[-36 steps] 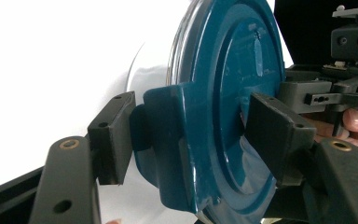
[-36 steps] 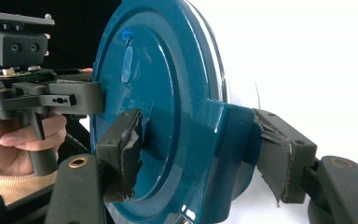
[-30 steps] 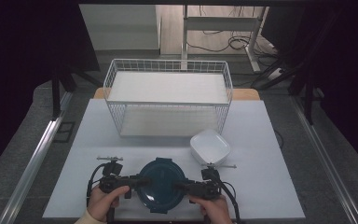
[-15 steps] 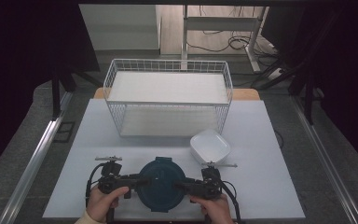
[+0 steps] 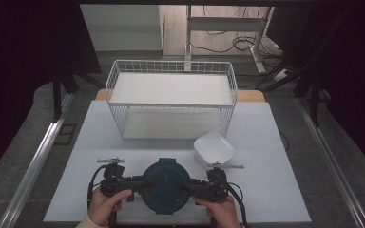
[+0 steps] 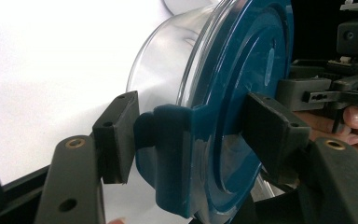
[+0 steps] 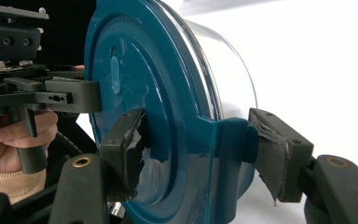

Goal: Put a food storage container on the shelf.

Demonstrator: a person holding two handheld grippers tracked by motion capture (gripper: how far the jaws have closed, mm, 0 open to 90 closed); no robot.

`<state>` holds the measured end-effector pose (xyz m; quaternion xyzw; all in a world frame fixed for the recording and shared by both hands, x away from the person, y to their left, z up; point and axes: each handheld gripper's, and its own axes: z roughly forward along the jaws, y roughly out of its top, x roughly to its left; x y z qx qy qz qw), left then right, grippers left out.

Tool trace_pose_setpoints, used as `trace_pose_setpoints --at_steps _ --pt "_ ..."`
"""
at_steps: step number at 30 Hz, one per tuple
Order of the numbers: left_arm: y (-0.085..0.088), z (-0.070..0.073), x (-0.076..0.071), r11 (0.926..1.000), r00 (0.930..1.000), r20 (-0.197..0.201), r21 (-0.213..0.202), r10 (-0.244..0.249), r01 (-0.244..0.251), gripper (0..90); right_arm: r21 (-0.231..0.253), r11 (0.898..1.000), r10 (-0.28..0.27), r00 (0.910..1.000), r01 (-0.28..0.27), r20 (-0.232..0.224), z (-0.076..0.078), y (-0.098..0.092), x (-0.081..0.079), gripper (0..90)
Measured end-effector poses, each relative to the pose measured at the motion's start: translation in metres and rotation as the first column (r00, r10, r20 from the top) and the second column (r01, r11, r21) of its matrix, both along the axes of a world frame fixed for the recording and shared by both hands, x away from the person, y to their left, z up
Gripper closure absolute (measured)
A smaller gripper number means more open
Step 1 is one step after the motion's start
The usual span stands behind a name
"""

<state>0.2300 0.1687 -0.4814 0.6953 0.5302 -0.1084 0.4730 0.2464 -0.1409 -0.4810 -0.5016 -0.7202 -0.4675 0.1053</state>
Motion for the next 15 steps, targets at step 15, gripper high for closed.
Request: trace_pose_setpoints --at_steps 15 --pt "-0.009 0.015 0.009 0.9997 0.9989 0.039 0.007 -0.025 0.025 37.5 -0.01 1.0 0.003 0.9992 -0.002 0.039 0.017 -0.009 0.006 38.0"
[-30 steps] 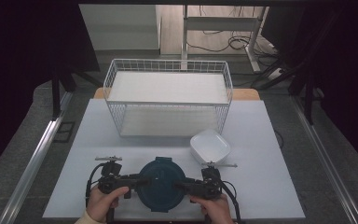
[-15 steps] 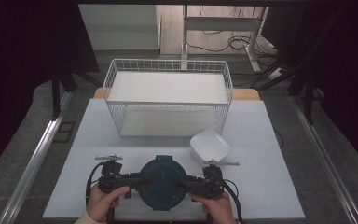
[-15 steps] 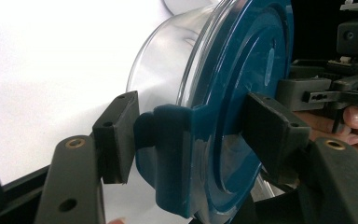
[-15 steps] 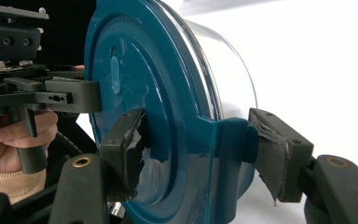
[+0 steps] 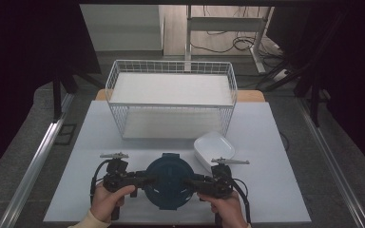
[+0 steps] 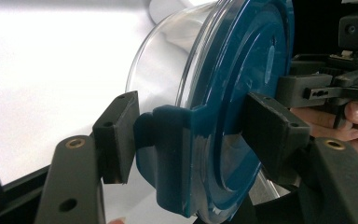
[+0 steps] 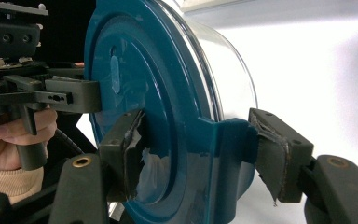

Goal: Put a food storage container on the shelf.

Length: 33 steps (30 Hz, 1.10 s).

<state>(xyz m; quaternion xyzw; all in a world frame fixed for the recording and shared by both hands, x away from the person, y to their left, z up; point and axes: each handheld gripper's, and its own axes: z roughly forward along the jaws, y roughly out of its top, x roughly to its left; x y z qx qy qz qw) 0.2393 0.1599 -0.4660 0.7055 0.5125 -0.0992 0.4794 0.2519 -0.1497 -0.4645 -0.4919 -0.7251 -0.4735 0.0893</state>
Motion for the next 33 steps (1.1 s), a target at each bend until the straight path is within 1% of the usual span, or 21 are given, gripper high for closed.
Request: trace_pose_setpoints --at_steps 2,6,8,9,10,11,12,13,14,15,16,17,20,22,25,28,29,30,31,32,33 --pt "0.0 0.002 0.002 1.0 1.0 0.005 -0.002 -0.001 0.001 37.6 -0.005 1.0 0.001 0.9999 -0.001 0.01 0.006 -0.001 0.003 38.1" --pt "-0.001 0.008 0.007 1.0 0.9999 0.015 -0.006 -0.003 0.003 37.7 -0.008 1.0 0.0 0.9998 0.0 0.02 0.01 -0.001 0.006 38.1" --pt "-0.001 0.012 0.011 1.0 0.9998 0.019 -0.004 -0.004 0.004 37.6 -0.008 1.0 -0.002 0.9995 0.002 0.031 0.017 -0.002 0.011 38.0" --pt "-0.002 0.014 0.012 1.0 0.9998 0.021 -0.004 -0.004 0.004 37.6 -0.008 1.0 -0.002 0.9995 0.002 0.031 0.017 -0.002 0.011 38.0" --pt "-0.001 0.018 0.015 1.0 0.9996 0.026 -0.002 -0.004 0.005 37.6 -0.007 1.0 0.001 0.9994 0.0 0.034 0.02 -0.001 0.015 38.1" --pt "-0.001 0.018 0.015 1.0 0.9996 0.026 -0.002 -0.004 0.005 37.6 -0.007 1.0 0.001 0.9994 0.0 0.034 0.02 -0.001 0.015 38.1" --pt "0.0 0.022 0.018 1.0 0.9995 0.031 -0.004 -0.003 0.003 37.6 -0.01 1.0 0.001 0.9992 -0.001 0.041 0.025 -0.001 0.019 38.1" --pt "0.0 0.022 0.018 1.0 0.9995 0.031 -0.004 -0.003 0.003 37.7 -0.01 1.0 0.001 0.9992 -0.001 0.041 0.025 -0.001 0.019 38.1" --pt "0.0 0.024 0.02 1.0 0.9994 0.035 -0.004 -0.002 0.002 37.7 -0.009 1.0 0.003 0.9989 -0.003 0.047 0.029 0.0 0.022 38.0" --pt "0.0 0.027 0.021 1.0 0.9992 0.039 -0.004 0.0 0.0 37.7 -0.009 1.0 0.003 0.9989 -0.003 0.047 0.029 0.0 0.022 38.0" --pt "0.001 0.032 0.024 1.0 0.9988 0.049 -0.005 0.001 -0.001 37.7 -0.011 1.0 0.006 0.9984 -0.006 0.056 0.036 0.001 0.025 38.1" --pt "0.001 0.032 0.024 1.0 0.9988 0.049 -0.005 0.001 -0.001 37.6 -0.011 1.0 0.006 0.9984 -0.006 0.056 0.036 0.001 0.025 38.1" --pt "0.002 0.041 0.027 1.0 0.9978 0.067 -0.001 0.001 0.0 37.7 -0.012 1.0 0.01 0.9974 -0.009 0.071 0.043 0.002 0.029 38.0" --pt "0.003 0.048 0.031 1.0 0.997 0.077 -0.001 0.001 0.0 37.7 -0.011 1.0 0.012 0.9963 -0.011 0.085 0.051 0.003 0.033 38.1" --pt "0.003 0.052 0.036 1.0 0.9971 0.076 -0.004 0.001 -0.001 37.7 -0.011 1.0 0.009 0.9958 -0.008 0.091 0.056 0.003 0.037 38.0" --pt "0.003 0.059 0.042 1.0 0.9968 0.079 -0.004 0.001 0.0 37.7 -0.012 1.0 0.009 0.9953 -0.008 0.097 0.064 0.004 0.045 38.0" --pt "0.004 0.061 0.044 1.0 0.9964 0.084 -0.002 0.0 0.0 37.7 -0.012 1.0 0.009 0.9953 -0.008 0.097 0.064 0.004 0.045 38.0" --pt "0.004 0.067 0.047 1.0 0.9956 0.094 0.0 0.0 0.0 37.7 -0.012 1.0 0.013 0.9944 -0.012 0.105 0.07 0.004 0.049 38.0" --pt "0.004 0.067 0.047 1.0 0.9956 0.094 0.0 0.0 0.0 37.7 -0.011 1.0 0.012 0.9942 -0.011 0.107 0.072 0.004 0.05 38.0" --pt "0.004 0.073 0.049 1.0 0.9948 0.102 0.002 0.001 -0.001 37.7 -0.01 1.0 0.013 0.9935 -0.012 0.113 0.075 0.004 0.052 38.0" --pt "0.004 0.073 0.049 1.0 0.9948 0.102 0.002 0.001 -0.001 37.8 -0.01 1.0 0.013 0.9935 -0.012 0.113 0.075 0.004 0.052 38.0"
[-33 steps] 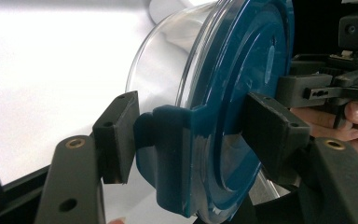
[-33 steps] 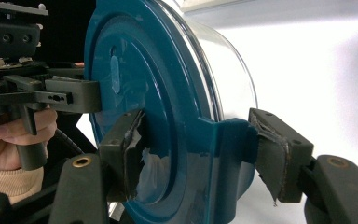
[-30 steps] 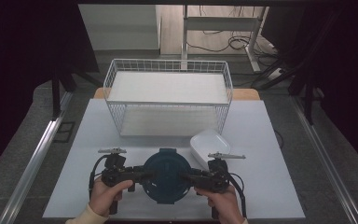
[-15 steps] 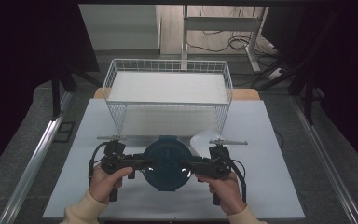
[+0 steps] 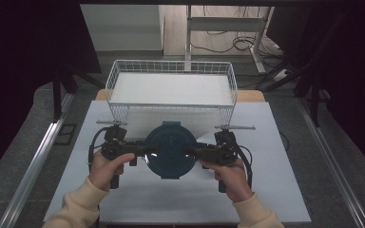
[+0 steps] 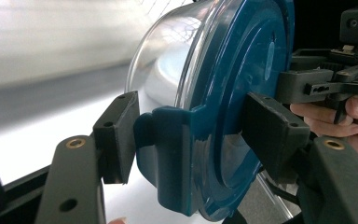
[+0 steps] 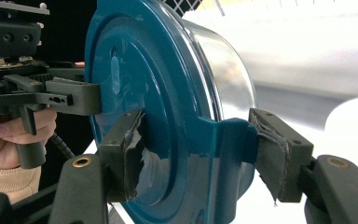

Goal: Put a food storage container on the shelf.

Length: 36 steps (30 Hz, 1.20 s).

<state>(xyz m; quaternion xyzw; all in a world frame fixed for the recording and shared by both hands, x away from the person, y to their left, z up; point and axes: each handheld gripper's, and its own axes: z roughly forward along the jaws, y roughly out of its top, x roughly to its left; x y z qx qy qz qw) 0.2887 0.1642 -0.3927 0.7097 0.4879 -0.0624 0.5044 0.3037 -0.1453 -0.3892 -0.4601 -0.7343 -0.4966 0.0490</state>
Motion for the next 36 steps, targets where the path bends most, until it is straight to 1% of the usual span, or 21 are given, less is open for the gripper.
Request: trace_pose_setpoints --at_steps 4,6,8,9,10,13,14,21,25,26,27,33,36 --pt "0.001 0.011 0.005 1.0 0.9999 0.017 0.004 0.001 -0.001 37.8 0.002 1.0 0.001 0.9999 -0.001 0.015 0.012 0.001 0.006 38.0" --pt "0.001 0.016 0.007 1.0 0.9998 0.02 0.005 0.001 -0.001 37.8 0.002 1.0 0.003 0.9998 -0.003 0.019 0.015 0.001 0.008 38.0" --pt "0.002 0.02 0.009 1.0 0.9997 0.023 0.005 -0.002 0.002 37.8 0.002 1.0 0.003 0.9996 -0.003 0.03 0.022 0.002 0.011 38.0" --pt "0.002 0.024 0.011 1.0 0.9996 0.028 0.004 -0.003 0.003 37.8 0.002 1.0 0.003 0.9995 -0.003 0.031 0.024 0.002 0.011 38.0" --pt "0.002 0.024 0.011 1.0 0.9996 0.028 0.004 -0.003 0.003 37.8 0.002 1.0 0.003 0.9995 -0.003 0.031 0.024 0.002 0.011 38.0" --pt "0.002 0.032 0.014 1.0 0.9991 0.041 0.008 -0.003 0.003 37.9 0.001 1.0 0.008 0.9991 -0.008 0.041 0.033 0.002 0.015 38.0" --pt "0.002 0.032 0.014 1.0 0.9991 0.041 0.008 -0.003 0.003 37.9 0.001 1.0 0.008 0.9991 -0.008 0.041 0.033 0.002 0.015 38.0" --pt "0.004 0.044 0.02 1.0 0.9987 0.051 0.007 -0.001 0.0 37.9 -0.002 1.0 0.013 0.9984 -0.013 0.056 0.046 0.004 0.022 38.0" --pt "0.005 0.051 0.023 0.9999 0.9985 0.055 0.015 -0.002 0.001 37.9 0.002 1.0 0.017 0.9983 -0.017 0.056 0.053 0.005 0.027 38.0" --pt "0.005 0.055 0.025 0.9998 0.9982 0.06 0.018 -0.003 0.002 37.9 0.004 1.0 0.019 0.9982 -0.019 0.057 0.054 0.005 0.028 38.0" --pt "0.005 0.055 0.025 0.9998 0.9982 0.06 0.018 -0.003 0.002 37.9 0.004 1.0 0.019 0.9982 -0.019 0.057 0.054 0.005 0.028 38.0" --pt "0.006 0.066 0.028 0.9998 0.9975 0.071 0.019 0.0 -0.001 38.0 0.0 1.0 0.025 0.9971 -0.025 0.071 0.066 0.006 0.033 38.0" --pt "0.007 0.072 0.031 0.9998 0.9975 0.071 0.02 0.002 -0.004 38.0 0.003 1.0 0.026 0.9972 -0.026 0.07 0.072 0.007 0.037 38.0"
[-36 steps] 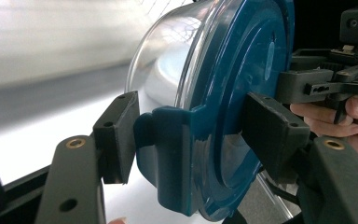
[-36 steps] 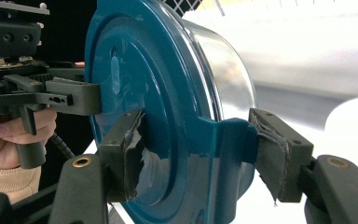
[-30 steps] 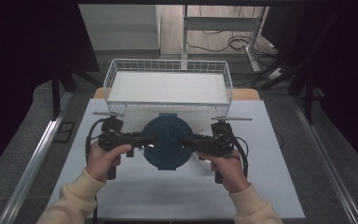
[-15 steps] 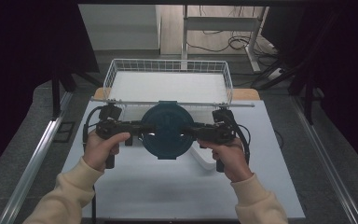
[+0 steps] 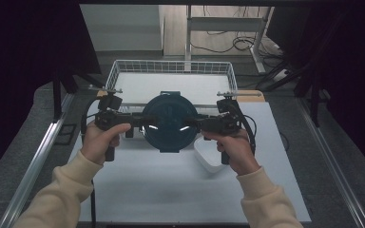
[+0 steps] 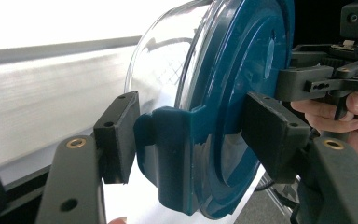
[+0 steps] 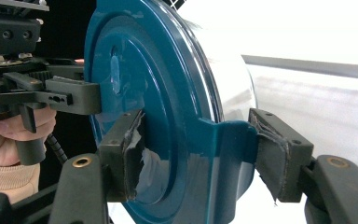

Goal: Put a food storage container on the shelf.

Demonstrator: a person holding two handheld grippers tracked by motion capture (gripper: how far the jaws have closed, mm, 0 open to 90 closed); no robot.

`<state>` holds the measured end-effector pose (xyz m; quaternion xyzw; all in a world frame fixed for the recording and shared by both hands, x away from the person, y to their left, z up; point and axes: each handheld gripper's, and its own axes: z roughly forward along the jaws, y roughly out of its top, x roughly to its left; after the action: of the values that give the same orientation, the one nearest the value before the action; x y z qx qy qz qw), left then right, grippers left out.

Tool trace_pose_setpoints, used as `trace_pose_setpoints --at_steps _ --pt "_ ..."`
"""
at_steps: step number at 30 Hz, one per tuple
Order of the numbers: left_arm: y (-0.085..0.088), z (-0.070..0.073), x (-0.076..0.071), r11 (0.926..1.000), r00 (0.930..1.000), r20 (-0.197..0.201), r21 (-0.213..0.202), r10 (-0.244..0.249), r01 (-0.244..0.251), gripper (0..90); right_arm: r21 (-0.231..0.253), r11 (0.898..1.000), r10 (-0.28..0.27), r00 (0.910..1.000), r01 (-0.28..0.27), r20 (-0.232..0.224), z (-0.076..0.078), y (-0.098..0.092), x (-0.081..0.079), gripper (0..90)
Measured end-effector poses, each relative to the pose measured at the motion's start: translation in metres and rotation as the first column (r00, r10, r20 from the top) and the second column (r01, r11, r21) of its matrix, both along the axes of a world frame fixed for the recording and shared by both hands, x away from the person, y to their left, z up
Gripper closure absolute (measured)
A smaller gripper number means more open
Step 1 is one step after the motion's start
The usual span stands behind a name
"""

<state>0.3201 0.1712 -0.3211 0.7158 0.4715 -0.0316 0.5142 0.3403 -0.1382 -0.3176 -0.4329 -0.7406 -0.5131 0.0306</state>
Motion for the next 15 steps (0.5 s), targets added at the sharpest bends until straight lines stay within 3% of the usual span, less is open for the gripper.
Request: trace_pose_setpoints --at_steps 15 --pt "0.007 0.032 0.023 1.0 0.9999 0.015 -0.001 0.004 -0.004 38.0 -0.006 1.0 0.011 0.9998 -0.011 0.018 0.032 0.006 0.025 38.1"
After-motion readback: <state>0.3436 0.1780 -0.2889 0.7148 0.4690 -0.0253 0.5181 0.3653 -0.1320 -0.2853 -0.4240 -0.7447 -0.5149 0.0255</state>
